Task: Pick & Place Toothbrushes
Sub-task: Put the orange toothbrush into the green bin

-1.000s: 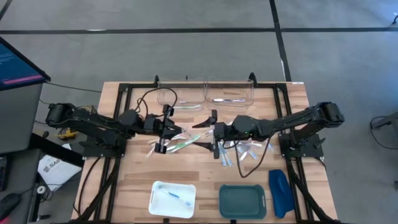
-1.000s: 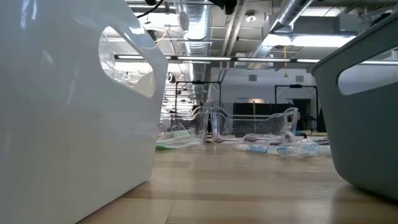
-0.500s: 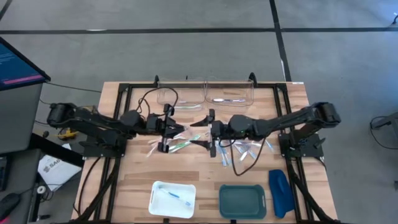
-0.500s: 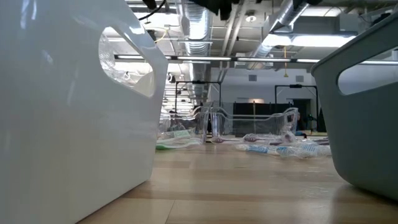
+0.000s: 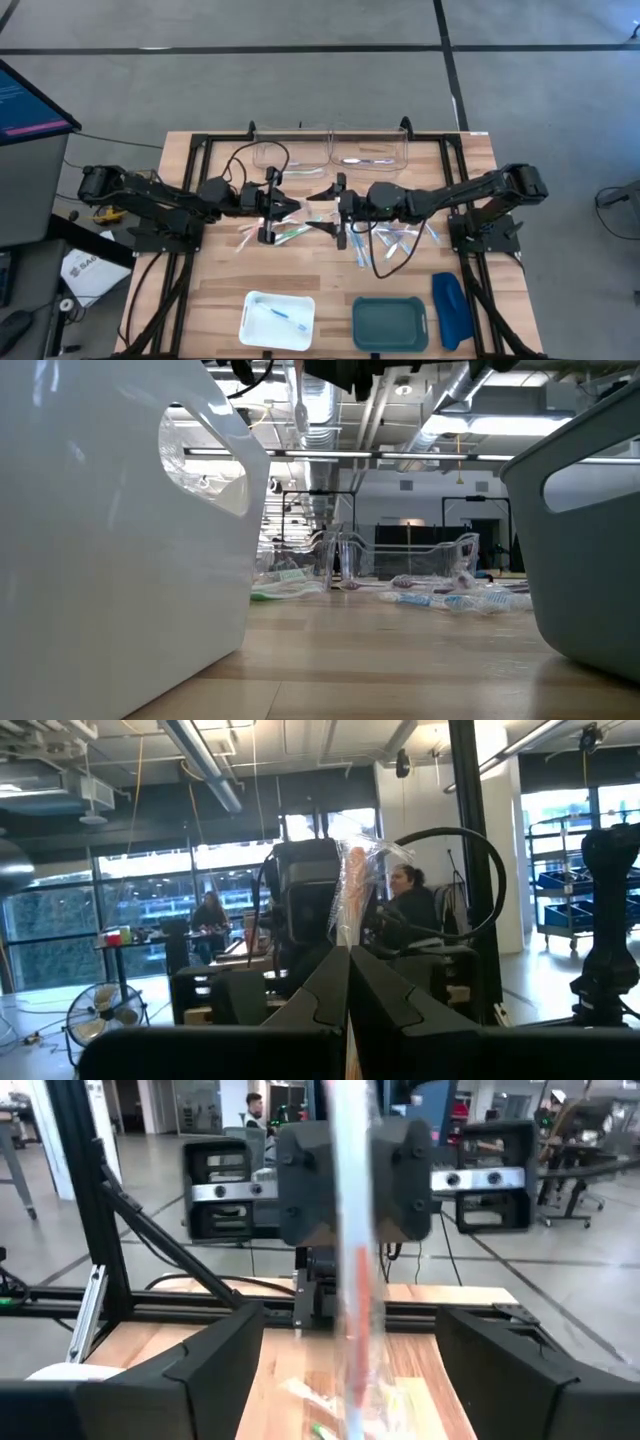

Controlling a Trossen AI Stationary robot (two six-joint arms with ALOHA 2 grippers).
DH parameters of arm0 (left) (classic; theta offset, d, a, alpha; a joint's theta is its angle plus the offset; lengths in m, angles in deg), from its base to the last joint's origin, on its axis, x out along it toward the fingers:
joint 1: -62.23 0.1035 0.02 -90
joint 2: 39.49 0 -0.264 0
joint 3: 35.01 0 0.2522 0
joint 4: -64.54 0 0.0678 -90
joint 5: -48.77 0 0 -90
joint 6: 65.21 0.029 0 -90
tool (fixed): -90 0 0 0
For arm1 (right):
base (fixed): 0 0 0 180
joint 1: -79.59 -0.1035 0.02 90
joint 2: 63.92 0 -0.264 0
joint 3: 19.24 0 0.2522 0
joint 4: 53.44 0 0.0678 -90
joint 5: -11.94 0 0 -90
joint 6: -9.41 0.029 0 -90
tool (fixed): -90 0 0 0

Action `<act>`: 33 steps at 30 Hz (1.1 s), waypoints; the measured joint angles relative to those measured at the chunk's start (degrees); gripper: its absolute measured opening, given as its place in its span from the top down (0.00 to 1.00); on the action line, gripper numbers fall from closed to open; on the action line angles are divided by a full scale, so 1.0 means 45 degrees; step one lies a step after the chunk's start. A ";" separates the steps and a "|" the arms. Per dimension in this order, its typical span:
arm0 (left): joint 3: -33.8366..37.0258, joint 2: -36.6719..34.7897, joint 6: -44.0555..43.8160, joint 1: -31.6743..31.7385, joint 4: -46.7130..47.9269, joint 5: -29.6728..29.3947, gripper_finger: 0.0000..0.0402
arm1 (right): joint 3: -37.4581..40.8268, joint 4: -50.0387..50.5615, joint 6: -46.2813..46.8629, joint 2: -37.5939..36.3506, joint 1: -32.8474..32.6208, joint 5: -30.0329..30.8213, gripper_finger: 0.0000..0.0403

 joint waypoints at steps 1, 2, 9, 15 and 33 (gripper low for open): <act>0.0000 0.0000 0.0000 0.0000 -0.0027 0.0000 1.00 | 0.0000 0.0008 0.0120 0.0000 0.0068 0.0001 0.30; 0.0000 0.0000 0.0000 0.0000 -0.0054 0.0000 1.00 | 0.0000 0.0055 0.0230 0.0000 0.0124 0.0002 0.31; 0.0000 -0.0005 0.0000 0.0000 -0.0073 0.0005 1.00 | 0.0000 0.0307 0.0386 0.0000 0.0304 0.0006 0.42; 0.0000 -0.0010 0.0196 0.0000 -0.0077 0.0005 1.00 | 0.0000 0.0440 0.0385 0.0000 0.0304 0.0006 0.59; 0.0000 -0.0010 0.0223 -0.0003 -0.0077 -0.0262 0.92 | 0.0000 0.0888 -0.0057 -0.0002 0.0304 0.0082 0.96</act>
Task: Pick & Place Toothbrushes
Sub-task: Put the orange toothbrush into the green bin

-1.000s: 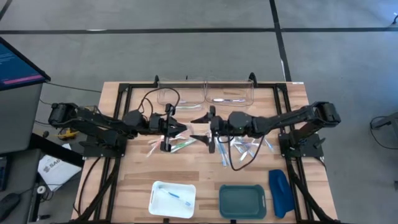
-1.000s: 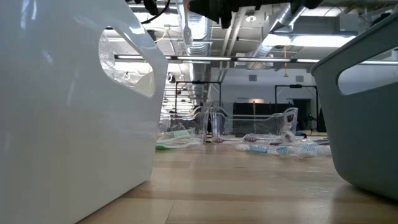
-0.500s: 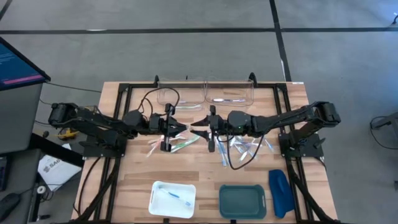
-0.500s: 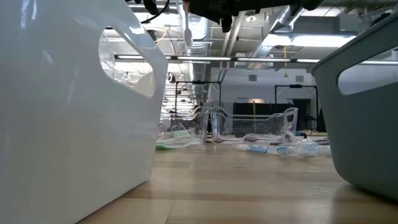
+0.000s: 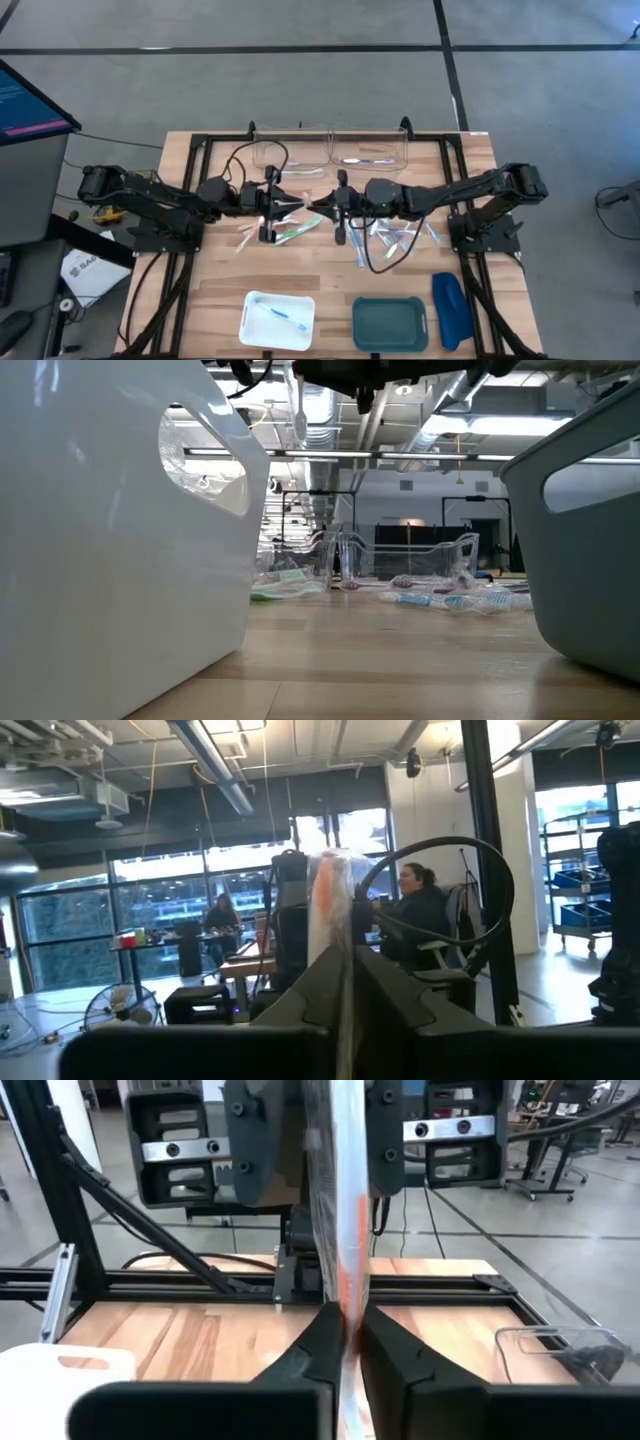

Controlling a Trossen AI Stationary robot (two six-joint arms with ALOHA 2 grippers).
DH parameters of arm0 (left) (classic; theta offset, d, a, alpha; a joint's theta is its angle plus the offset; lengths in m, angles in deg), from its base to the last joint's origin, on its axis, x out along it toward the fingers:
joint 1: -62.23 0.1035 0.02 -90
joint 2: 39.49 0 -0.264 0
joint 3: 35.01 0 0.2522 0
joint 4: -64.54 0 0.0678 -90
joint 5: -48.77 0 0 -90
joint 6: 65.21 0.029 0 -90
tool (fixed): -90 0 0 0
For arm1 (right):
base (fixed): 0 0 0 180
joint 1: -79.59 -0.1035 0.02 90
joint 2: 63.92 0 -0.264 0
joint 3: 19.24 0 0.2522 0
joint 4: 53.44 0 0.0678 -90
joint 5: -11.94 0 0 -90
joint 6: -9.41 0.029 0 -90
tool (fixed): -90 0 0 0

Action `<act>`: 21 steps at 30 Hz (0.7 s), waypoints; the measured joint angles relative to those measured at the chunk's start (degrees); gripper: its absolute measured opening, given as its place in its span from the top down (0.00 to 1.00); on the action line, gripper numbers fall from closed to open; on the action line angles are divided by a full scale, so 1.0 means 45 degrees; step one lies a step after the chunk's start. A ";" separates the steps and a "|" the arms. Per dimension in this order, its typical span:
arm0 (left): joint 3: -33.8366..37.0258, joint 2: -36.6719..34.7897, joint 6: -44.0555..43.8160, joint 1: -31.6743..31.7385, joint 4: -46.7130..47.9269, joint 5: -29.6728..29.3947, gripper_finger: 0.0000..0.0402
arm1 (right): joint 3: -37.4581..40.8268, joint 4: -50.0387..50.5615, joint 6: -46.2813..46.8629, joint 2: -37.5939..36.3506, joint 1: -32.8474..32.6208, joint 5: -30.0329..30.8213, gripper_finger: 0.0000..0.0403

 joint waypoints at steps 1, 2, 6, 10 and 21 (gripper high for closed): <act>0.0000 -0.0019 0.0005 -0.0002 0.0017 0.0000 0.90 | 0.0000 0.0156 -0.0012 -0.0058 0.0000 0.0074 0.97; 0.0005 -0.0095 0.0008 -0.0002 0.0127 -0.0014 0.87 | 0.0000 0.0386 -0.0061 -0.0150 -0.0002 0.0180 0.98; 0.0001 -0.0317 -0.0023 -0.0002 0.0213 -0.0301 0.77 | 0.0000 0.1136 -0.0102 -0.0622 -0.0014 0.0794 0.96; 0.0000 -0.0350 -0.0024 -0.0071 0.0272 -0.0330 0.67 | 0.0010 0.1835 -0.0320 -0.1097 -0.0104 0.0935 0.98; 0.0000 -0.0379 -0.0026 -0.0099 0.0454 -0.0355 0.61 | 0.0005 0.5783 0.1026 -0.3444 -0.1106 0.2091 0.98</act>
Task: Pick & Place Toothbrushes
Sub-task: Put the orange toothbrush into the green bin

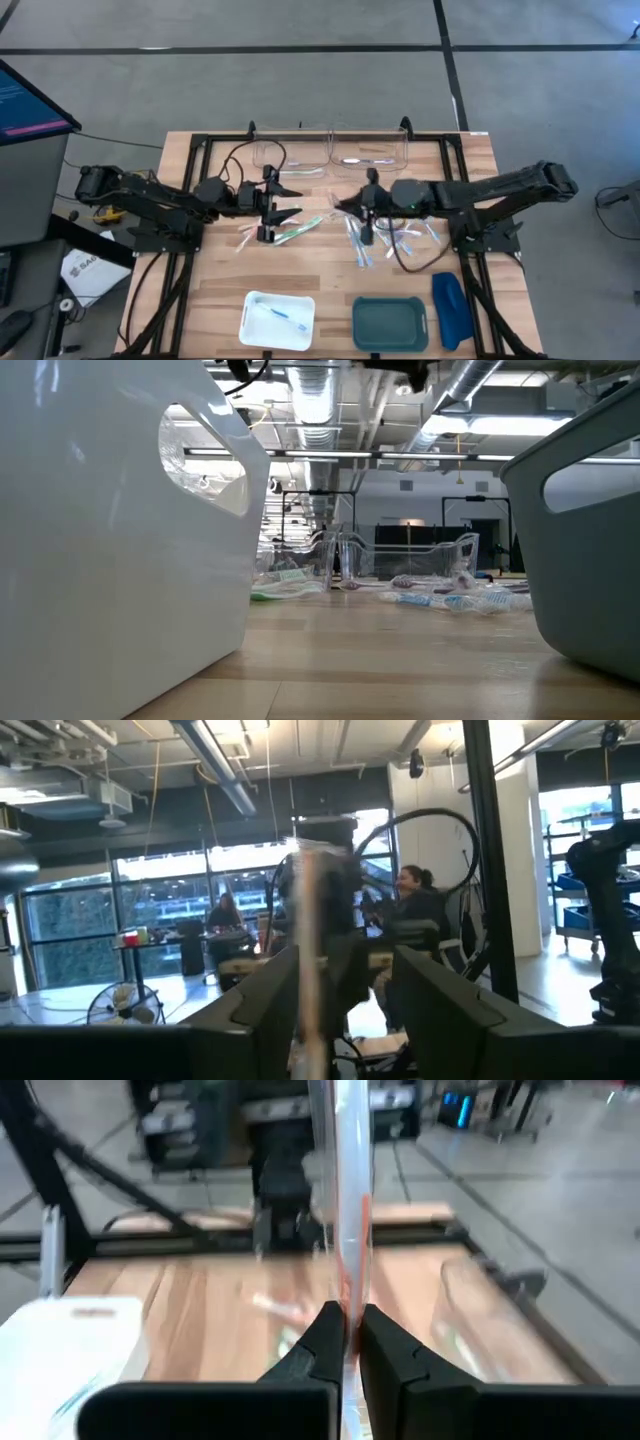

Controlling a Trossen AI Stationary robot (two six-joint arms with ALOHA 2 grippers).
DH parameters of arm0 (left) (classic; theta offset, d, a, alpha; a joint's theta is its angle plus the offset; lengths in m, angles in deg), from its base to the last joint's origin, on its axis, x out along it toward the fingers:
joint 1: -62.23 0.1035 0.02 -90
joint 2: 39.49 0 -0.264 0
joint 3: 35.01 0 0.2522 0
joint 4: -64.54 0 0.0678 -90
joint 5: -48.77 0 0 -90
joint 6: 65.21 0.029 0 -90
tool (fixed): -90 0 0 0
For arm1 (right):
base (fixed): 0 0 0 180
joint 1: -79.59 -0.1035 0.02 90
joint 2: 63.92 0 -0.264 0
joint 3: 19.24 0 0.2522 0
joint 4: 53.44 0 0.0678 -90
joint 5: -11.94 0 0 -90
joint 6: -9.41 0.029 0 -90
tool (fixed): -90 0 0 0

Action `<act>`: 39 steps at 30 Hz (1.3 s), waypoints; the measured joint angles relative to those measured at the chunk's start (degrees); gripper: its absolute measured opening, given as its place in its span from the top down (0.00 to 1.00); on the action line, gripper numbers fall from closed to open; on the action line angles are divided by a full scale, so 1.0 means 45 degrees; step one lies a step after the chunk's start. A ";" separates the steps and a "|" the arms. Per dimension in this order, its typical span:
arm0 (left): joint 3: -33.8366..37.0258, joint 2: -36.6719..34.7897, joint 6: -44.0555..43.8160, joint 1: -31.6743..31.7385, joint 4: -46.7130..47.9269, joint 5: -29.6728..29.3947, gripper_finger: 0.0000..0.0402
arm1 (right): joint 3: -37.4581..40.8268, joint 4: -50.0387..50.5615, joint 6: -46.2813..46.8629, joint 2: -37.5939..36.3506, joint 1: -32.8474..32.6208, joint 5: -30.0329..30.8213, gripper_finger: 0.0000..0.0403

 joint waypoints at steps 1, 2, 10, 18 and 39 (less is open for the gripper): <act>0.0000 0.0000 -0.0002 0.0000 0.0097 0.0000 0.61 | 0.0000 0.0449 0.0273 -0.0140 -0.0146 0.0068 0.98; 0.0005 0.0000 -0.0002 0.0000 0.0153 0.0000 0.62 | 0.0000 0.0915 0.0617 -0.0278 -0.0262 0.0072 0.98; 0.0024 -0.0604 -0.0002 0.0000 0.0743 -0.0119 0.62 | 0.0000 0.4086 0.3301 -0.1046 -0.1909 0.0112 0.98; 0.0019 -0.1957 -0.0007 0.0000 0.2135 -0.0163 0.64 | -0.0042 0.4468 0.5515 -0.0704 -0.3761 -0.0633 0.97; 0.0024 -0.2273 -0.0107 0.0000 0.2698 -0.0146 0.65 | -0.6344 1.2704 1.0870 0.5163 -0.6125 -0.3994 0.97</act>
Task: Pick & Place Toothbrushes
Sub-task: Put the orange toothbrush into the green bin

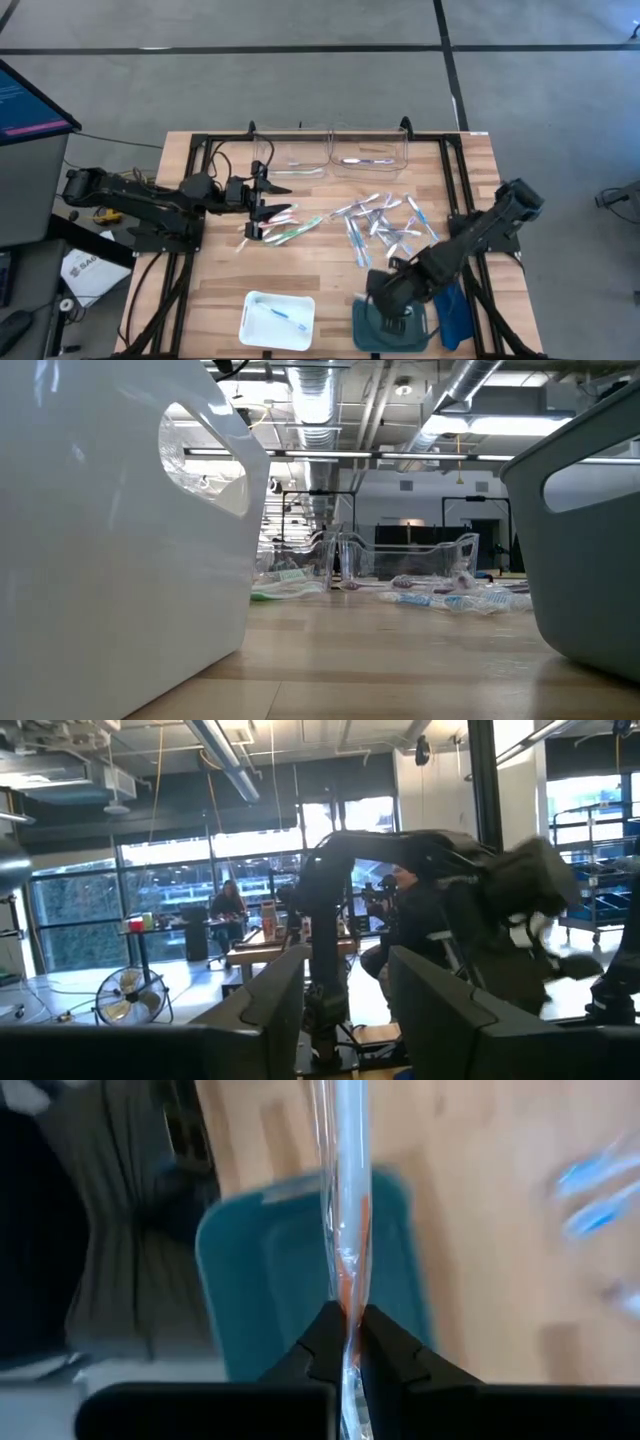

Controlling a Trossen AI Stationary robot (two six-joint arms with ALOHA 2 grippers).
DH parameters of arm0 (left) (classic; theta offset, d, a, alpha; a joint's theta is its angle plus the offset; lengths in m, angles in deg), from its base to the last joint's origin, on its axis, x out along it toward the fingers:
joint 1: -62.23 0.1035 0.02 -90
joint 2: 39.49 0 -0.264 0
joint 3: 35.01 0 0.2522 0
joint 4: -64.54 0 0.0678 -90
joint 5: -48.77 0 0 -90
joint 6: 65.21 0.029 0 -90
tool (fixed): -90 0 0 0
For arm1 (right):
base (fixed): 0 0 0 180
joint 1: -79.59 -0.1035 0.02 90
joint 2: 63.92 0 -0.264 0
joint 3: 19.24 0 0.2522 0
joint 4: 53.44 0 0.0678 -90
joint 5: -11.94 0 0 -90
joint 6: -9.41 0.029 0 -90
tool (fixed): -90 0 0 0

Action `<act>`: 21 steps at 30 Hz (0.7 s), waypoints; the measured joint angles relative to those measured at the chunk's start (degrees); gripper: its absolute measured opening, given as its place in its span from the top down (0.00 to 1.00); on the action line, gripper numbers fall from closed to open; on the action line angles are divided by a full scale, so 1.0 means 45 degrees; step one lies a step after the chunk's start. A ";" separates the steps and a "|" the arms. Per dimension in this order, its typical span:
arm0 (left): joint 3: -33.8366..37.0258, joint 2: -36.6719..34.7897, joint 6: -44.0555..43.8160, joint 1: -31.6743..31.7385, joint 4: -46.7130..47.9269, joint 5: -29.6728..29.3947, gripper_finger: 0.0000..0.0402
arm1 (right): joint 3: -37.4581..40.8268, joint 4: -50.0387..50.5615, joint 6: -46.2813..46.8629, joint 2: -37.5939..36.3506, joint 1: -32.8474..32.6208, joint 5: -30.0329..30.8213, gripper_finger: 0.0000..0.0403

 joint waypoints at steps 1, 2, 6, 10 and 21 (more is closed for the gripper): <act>0.0000 0.0000 -0.0007 0.0000 0.0010 0.0000 0.65 | -0.0101 0.0094 0.0231 0.0260 -0.0066 -0.0346 0.97; 0.0000 0.0000 -0.0011 -0.0017 0.0047 0.0001 0.66 | -0.0183 0.0031 0.0490 0.0469 -0.0158 -0.0605 0.97; 0.0000 0.0000 -0.0010 -0.0196 0.0109 0.0006 0.66 | -0.0346 -0.0177 0.1992 0.0978 -0.0583 -0.0917 0.97; 0.0000 0.0000 -0.0007 -0.0272 0.0171 0.0053 0.66 | -0.0340 -0.0729 0.2945 0.1343 -0.0980 -0.0894 0.97; 0.0000 0.0000 -0.0658 -0.0571 0.0223 -0.0005 0.66 | -0.0330 -0.0291 0.3107 0.2460 -0.0917 -0.0972 0.97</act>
